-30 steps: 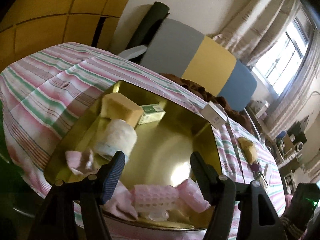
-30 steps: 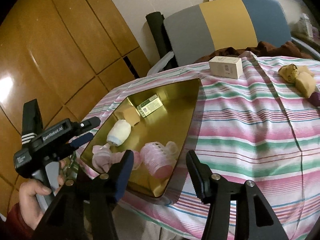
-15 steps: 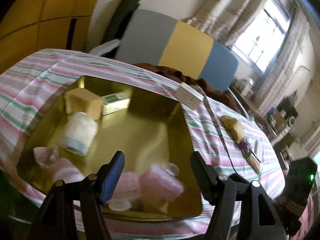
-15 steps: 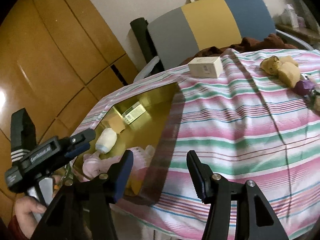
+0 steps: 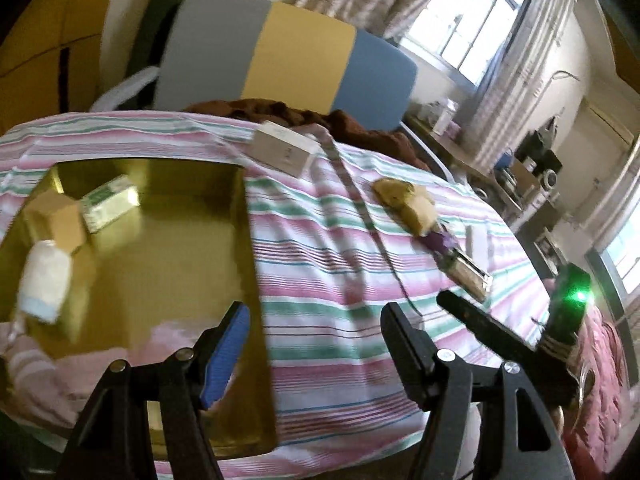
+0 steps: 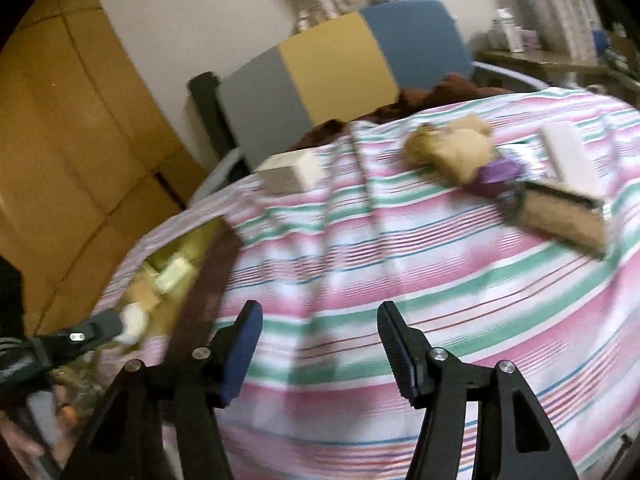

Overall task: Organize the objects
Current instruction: 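Grasp the cracker packet with the left tool while the right tool grasps the white eraser sponge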

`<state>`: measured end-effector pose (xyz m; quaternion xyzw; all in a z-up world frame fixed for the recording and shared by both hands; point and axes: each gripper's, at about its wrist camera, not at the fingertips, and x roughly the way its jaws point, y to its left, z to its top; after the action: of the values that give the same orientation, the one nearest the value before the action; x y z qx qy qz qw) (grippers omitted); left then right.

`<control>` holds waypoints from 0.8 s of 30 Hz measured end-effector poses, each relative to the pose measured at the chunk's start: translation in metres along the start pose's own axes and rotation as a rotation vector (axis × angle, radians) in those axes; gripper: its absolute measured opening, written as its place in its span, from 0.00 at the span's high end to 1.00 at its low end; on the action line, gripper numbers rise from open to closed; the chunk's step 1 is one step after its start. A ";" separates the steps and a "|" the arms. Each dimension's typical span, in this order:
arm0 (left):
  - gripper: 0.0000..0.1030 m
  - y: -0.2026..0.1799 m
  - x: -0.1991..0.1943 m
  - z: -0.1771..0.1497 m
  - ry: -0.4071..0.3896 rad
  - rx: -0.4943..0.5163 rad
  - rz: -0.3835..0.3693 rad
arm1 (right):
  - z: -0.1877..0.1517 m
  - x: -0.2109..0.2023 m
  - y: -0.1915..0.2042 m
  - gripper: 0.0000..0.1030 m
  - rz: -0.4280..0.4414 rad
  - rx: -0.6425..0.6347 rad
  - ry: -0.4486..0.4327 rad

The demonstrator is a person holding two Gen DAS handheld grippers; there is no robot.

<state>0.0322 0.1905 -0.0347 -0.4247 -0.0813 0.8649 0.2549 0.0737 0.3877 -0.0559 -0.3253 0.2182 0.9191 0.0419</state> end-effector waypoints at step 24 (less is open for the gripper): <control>0.33 -0.061 0.041 -0.021 0.119 0.048 -0.092 | 0.067 0.032 -0.150 0.29 -0.236 -0.030 0.086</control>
<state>0.0505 0.2622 -0.0548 -0.4651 -0.0648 0.8271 0.3089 0.0425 0.5495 -0.0849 -0.3886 0.1663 0.8961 0.1358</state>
